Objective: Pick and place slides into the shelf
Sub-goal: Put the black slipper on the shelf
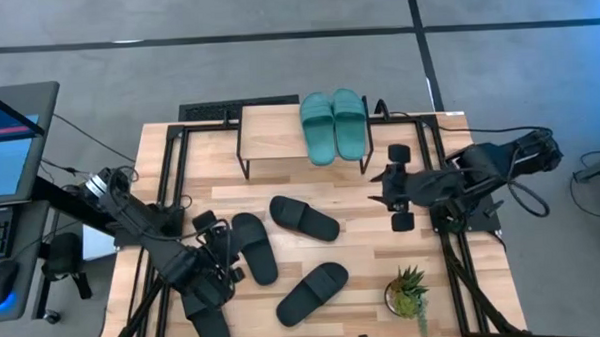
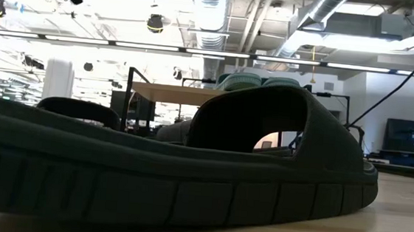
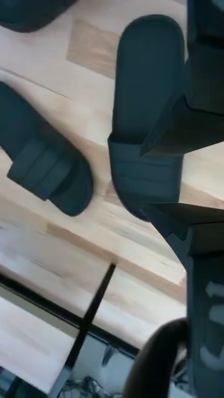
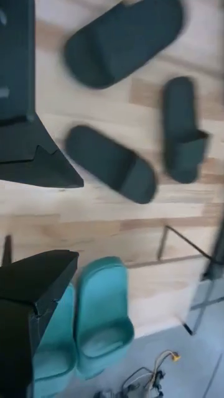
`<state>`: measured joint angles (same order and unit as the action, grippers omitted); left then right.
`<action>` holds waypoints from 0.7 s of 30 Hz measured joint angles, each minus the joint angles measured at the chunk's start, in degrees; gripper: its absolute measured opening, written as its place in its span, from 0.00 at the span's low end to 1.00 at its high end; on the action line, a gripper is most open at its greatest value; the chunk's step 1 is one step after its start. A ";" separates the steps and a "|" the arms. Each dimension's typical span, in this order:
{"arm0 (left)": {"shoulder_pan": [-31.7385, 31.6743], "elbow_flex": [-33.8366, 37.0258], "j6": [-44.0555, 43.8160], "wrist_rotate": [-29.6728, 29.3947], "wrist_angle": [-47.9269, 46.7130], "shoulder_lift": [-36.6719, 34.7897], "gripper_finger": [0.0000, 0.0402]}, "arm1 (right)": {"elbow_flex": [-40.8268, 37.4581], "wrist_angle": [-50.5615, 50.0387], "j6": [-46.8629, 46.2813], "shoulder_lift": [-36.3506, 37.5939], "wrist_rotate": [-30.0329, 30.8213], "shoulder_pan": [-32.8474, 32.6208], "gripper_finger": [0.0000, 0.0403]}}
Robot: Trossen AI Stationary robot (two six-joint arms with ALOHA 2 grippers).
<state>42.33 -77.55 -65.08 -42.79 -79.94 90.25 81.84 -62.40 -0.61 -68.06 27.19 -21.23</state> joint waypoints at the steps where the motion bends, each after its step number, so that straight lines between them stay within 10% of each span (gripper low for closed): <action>1: 0.06 0.11 -0.14 -0.73 0.96 -0.06 0.29 | -0.50 -0.58 0.85 -0.68 -0.10 0.08 0.40; 21: 2.57 0.95 -2.72 6.54 5.43 1.58 0.29 | -8.84 8.44 3.59 -2.19 -3.18 0.78 0.40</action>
<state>44.90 -76.60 -67.80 -36.25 -74.50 91.83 72.99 -53.96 2.98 -70.26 24.01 -20.45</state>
